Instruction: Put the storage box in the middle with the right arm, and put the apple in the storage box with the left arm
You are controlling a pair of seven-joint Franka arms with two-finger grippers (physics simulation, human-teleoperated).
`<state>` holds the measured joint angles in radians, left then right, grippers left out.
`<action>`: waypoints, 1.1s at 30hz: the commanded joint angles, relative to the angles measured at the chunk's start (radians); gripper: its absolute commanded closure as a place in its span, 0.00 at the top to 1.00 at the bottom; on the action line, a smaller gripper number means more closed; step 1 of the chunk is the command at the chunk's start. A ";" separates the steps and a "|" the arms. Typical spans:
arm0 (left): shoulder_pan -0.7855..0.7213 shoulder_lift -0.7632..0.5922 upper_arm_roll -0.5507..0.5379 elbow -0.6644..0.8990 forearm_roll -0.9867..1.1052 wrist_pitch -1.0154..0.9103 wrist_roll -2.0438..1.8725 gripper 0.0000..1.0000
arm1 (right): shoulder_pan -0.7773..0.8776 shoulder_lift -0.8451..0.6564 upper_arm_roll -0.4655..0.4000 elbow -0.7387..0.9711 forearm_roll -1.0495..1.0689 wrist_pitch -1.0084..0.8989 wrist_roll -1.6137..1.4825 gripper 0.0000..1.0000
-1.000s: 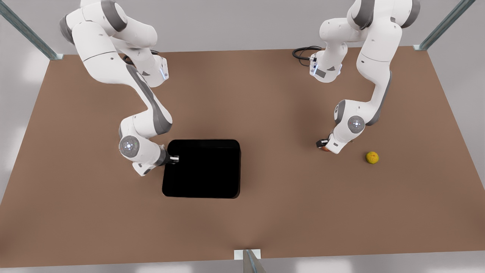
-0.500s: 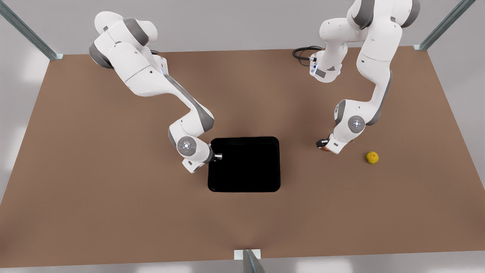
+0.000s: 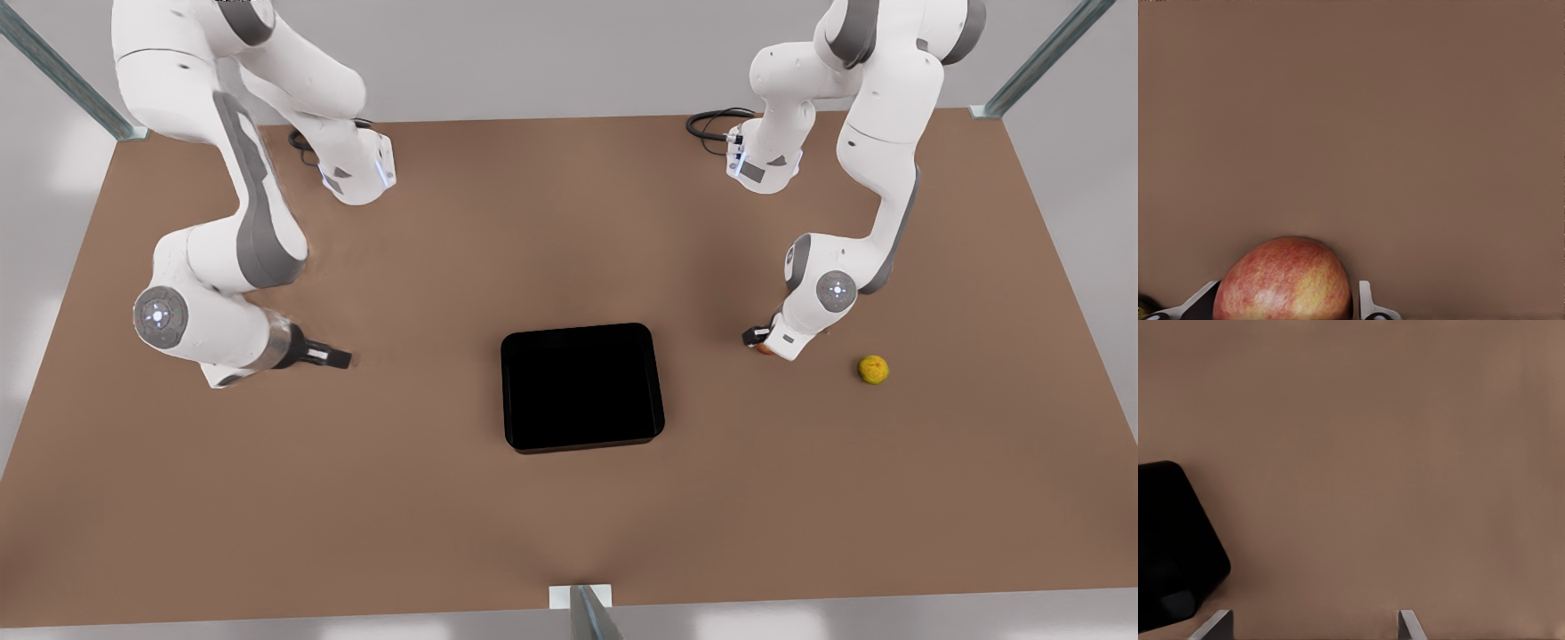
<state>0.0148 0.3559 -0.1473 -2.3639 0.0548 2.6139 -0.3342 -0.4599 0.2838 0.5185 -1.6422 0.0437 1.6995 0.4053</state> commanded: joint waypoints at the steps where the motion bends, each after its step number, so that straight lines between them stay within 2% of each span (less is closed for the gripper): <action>1: 0.001 0.000 0.000 0.000 0.000 0.000 0.000 0.73 | -0.066 0.000 0.000 0.001 -0.004 -0.011 -0.074 1.00; 4: -0.001 -0.005 0.000 0.000 0.000 -0.003 0.000 0.73 | -0.260 -0.029 -0.008 0.022 -0.093 -0.044 -0.310 1.00; 5: -0.001 -0.006 0.000 -0.002 0.000 -0.006 -0.002 0.73 | -0.252 -0.055 -0.023 0.025 -0.094 -0.067 -0.355 1.00; 7: -0.001 -0.009 -0.002 0.000 0.000 -0.008 -0.003 0.73 | 0.140 -0.146 -0.405 0.044 -0.080 -0.135 -0.416 1.00; 8: -0.001 -0.012 -0.002 -0.002 0.000 -0.011 -0.005 0.73 | 0.280 -0.193 -0.520 0.033 -0.079 -0.150 -0.418 1.00; 9: -0.003 -0.020 -0.002 0.000 0.000 -0.012 -0.005 0.73 | 0.323 -0.221 -0.560 0.044 -0.038 -0.173 -0.419 1.00; 11: -0.007 -0.043 -0.003 0.000 0.000 -0.040 -0.008 0.73 | 0.325 -0.235 -0.545 0.068 -0.018 -0.224 -0.467 1.00; 24: -0.125 -0.178 -0.100 0.074 -0.006 -0.179 -0.313 0.73 | 0.329 -0.187 -0.522 0.097 -0.002 -0.196 -0.493 1.00; 29: -0.223 -0.175 -0.123 0.118 -0.015 -0.183 -0.480 0.73 | 0.328 -0.187 -0.522 0.111 -0.002 -0.199 -0.493 1.00; 33: -0.320 -0.117 -0.126 0.222 -0.015 -0.227 -0.638 0.73 | 0.329 -0.186 -0.522 0.110 0.012 -0.198 -0.493 1.00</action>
<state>-0.3103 0.2390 -0.2745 -2.1404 0.0849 2.3865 -0.9783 -0.1284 0.0982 -0.0030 -1.5325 0.0577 1.5030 -0.0874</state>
